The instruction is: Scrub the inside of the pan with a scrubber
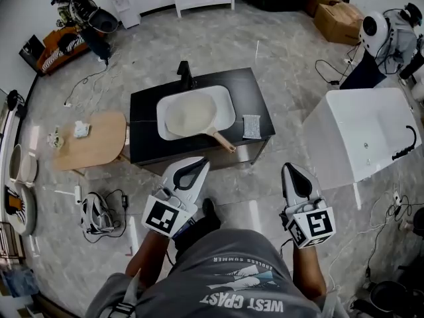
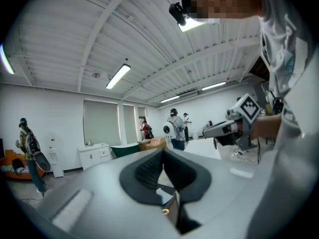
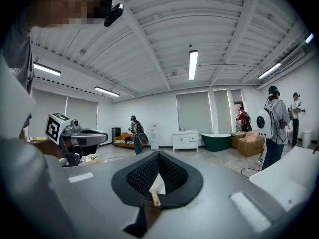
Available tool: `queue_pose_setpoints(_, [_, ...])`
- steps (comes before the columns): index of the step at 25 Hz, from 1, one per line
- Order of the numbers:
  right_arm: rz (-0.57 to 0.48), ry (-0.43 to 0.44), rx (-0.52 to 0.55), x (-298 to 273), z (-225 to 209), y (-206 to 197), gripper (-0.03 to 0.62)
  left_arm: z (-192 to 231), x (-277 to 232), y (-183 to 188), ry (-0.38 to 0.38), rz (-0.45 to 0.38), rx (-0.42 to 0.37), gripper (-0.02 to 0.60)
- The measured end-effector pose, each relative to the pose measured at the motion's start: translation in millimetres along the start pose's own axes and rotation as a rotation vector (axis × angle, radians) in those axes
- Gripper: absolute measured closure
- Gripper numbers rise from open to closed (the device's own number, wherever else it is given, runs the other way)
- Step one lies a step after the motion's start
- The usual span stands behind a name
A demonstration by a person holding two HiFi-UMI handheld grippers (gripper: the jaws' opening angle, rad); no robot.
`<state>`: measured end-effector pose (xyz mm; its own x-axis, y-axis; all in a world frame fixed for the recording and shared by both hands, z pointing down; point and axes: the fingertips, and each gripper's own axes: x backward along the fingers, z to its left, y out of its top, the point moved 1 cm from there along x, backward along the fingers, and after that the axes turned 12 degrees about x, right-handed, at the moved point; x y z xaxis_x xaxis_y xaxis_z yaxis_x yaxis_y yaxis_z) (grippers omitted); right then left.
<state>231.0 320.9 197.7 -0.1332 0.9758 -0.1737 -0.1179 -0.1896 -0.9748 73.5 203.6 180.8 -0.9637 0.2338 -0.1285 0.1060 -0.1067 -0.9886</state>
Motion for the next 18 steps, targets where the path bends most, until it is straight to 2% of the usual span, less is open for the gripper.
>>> queue_pose_setpoints(8, [0.019, -0.043, 0.007, -91.8, 20.3, 15.3, 0.592, 93.7, -24.1, 10.6, -0.069, -0.01, 0.001, 0.58])
queue_pose_setpoints(13, [0.044, -0.071, 0.016, -134.7, 32.0, 22.7, 0.592, 141.6, -23.9, 8.2, -0.08, -0.011, 0.035, 0.58])
queue_pose_setpoints(18, [0.093, -0.053, 0.039, -163.8, 47.1, 14.2, 0.592, 173.0, -21.6, -3.9, -0.072, -0.017, 0.072, 0.58])
